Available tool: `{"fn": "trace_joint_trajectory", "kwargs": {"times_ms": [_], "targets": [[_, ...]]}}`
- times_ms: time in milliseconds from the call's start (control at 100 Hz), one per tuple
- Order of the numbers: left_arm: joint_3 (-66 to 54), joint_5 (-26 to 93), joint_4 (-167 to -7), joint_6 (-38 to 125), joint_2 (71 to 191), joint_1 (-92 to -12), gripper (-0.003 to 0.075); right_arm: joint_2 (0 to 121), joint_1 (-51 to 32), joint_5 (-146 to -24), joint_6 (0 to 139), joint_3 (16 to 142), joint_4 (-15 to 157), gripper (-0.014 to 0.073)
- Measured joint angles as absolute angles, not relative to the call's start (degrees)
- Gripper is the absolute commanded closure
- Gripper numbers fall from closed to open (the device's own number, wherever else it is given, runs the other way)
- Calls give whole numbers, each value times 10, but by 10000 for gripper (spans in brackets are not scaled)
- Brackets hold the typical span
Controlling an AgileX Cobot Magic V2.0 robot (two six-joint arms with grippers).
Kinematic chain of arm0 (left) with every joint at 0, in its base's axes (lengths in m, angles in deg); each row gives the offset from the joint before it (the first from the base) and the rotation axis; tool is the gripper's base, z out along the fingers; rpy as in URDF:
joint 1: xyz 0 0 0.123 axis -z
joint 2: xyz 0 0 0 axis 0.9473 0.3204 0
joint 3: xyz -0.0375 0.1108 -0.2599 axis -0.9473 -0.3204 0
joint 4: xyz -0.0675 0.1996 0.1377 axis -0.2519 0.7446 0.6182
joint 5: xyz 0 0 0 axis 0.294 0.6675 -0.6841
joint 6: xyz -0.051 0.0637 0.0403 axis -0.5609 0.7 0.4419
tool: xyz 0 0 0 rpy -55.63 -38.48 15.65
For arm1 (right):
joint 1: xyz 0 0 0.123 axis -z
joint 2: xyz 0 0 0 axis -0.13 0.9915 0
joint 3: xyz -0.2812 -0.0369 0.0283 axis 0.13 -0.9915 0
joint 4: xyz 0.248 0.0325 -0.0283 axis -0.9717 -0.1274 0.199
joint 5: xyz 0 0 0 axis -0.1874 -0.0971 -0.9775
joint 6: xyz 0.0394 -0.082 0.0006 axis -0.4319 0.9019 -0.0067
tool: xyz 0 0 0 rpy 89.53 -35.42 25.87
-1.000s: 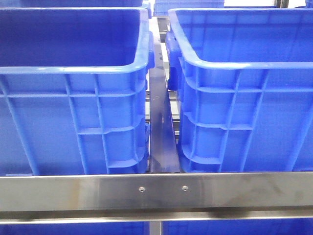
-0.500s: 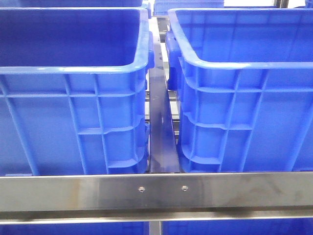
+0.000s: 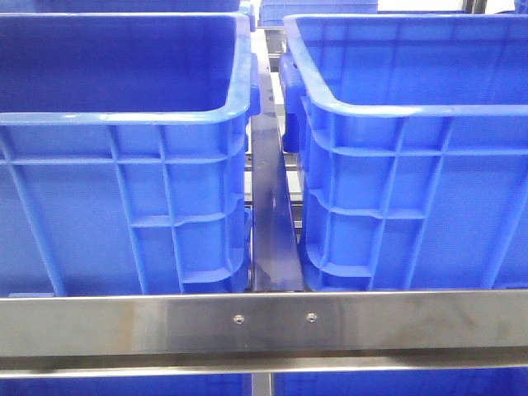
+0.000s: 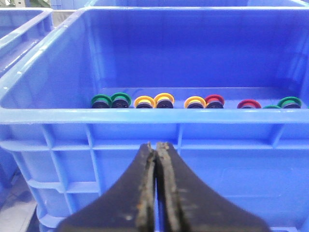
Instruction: Pick red and yellow buttons and place in box
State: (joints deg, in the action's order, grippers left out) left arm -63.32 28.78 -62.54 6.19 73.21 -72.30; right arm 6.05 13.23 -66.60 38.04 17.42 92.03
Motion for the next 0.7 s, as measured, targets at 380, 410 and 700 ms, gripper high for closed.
{"fn": "trace_joint_trajectory", "kwargs": {"times_ms": [380,410,700], "targets": [[-633,289,-625,62,732,-723,740,15,90,-732,368,169,949,655],[-633,289,-625,62,732,-723,740,15,86,-737,372,169,944,655],[-633,289,-625,62,732,-723,740,15,85,-745,401,169,915,655]]}}
